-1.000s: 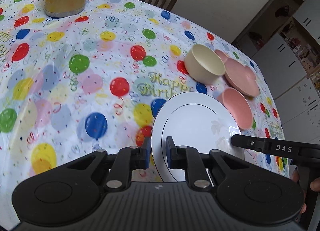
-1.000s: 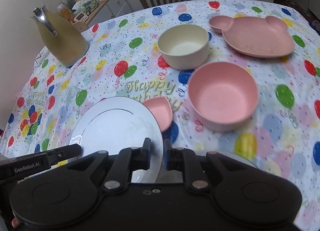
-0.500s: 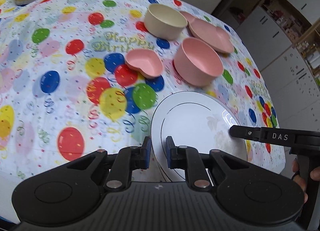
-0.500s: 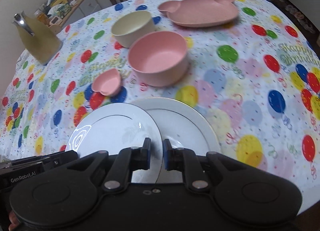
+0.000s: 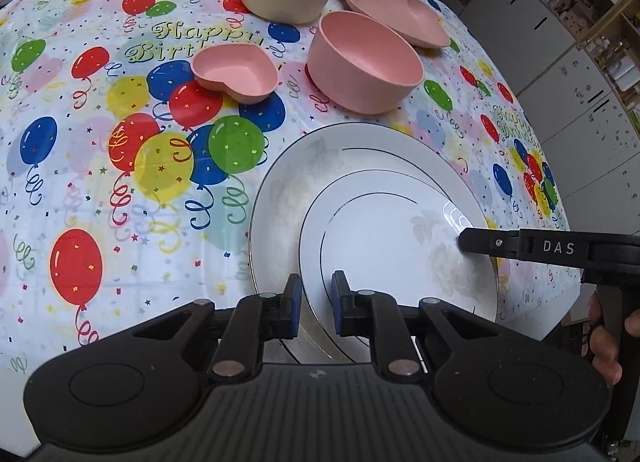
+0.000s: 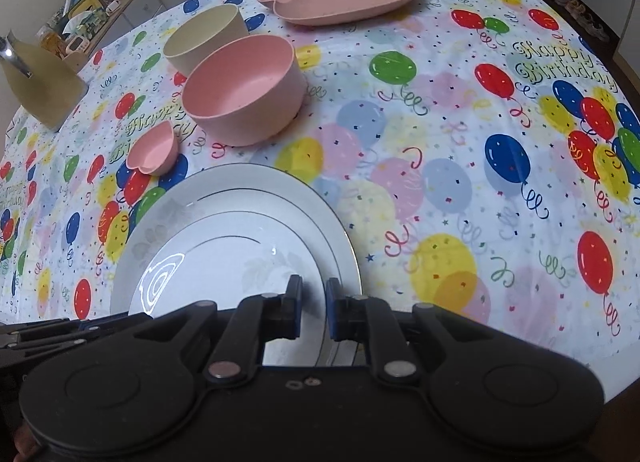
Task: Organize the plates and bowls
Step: 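Carry the small white plate onto the large white plate and lower it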
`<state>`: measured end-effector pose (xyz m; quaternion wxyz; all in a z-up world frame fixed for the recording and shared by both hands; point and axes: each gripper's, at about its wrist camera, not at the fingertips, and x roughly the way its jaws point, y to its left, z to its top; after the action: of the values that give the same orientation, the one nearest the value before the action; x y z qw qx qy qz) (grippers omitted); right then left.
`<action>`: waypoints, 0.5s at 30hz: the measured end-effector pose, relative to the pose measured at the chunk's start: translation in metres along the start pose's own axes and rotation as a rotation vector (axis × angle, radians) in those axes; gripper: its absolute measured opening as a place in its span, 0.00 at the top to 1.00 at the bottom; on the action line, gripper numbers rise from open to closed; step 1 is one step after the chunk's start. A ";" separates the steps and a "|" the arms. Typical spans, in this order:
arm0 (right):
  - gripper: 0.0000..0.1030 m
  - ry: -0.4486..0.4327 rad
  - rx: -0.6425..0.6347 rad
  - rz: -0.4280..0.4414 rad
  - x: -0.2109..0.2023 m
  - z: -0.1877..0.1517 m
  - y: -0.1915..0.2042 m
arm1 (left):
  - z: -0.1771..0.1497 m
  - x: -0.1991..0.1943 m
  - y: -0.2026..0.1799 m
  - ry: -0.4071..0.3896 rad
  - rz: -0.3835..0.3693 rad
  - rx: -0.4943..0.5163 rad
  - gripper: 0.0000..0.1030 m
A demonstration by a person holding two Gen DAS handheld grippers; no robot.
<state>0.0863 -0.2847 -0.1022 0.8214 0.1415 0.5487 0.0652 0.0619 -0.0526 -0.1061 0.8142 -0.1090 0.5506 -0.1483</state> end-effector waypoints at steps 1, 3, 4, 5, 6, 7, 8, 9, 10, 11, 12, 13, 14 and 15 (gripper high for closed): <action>0.89 0.002 -0.001 0.004 0.001 0.000 -0.001 | 0.000 0.001 0.000 0.002 0.002 -0.002 0.86; 0.89 0.005 0.001 0.010 0.003 0.000 -0.003 | 0.000 0.002 0.000 0.005 0.005 -0.003 0.86; 0.89 0.007 0.002 0.012 0.005 0.001 -0.003 | 0.000 0.003 0.000 0.004 0.008 -0.004 0.86; 0.89 0.007 0.002 0.016 0.005 0.001 -0.003 | 0.000 0.003 0.001 0.003 0.008 -0.007 0.86; 0.89 0.005 -0.001 0.017 0.006 0.002 -0.003 | 0.001 0.003 0.001 0.002 0.007 -0.007 0.86; 0.89 0.003 -0.006 0.016 0.006 0.003 -0.003 | 0.001 0.004 0.001 0.000 0.006 -0.008 0.86; 0.89 0.001 -0.008 0.018 0.006 0.004 -0.003 | 0.001 0.004 0.001 -0.001 0.006 -0.007 0.86; 0.89 0.000 -0.008 0.021 0.007 0.005 -0.003 | 0.002 0.004 0.001 -0.002 0.007 -0.008 0.86; 0.89 -0.001 -0.009 0.023 0.008 0.006 -0.003 | 0.002 0.004 0.002 -0.001 0.007 -0.009 0.86; 0.89 -0.003 -0.010 0.025 0.008 0.007 -0.003 | 0.003 0.004 0.002 0.000 0.006 -0.010 0.86; 0.89 -0.005 -0.012 0.027 0.009 0.007 -0.003 | 0.003 0.004 0.002 0.004 0.005 -0.012 0.86; 0.90 -0.006 -0.013 0.028 0.009 0.008 -0.003 | 0.003 0.003 0.003 0.008 0.006 -0.013 0.86; 0.91 -0.008 -0.016 0.029 0.010 0.008 -0.003 | 0.003 0.003 0.003 0.012 0.005 -0.013 0.86; 0.92 -0.010 -0.019 0.029 0.010 0.008 -0.003 | 0.003 0.002 0.003 0.013 0.006 -0.014 0.86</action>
<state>0.0980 -0.2865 -0.1094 0.8244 0.1421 0.5418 0.0816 0.0660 -0.0499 -0.1074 0.8102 -0.1120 0.5573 -0.1429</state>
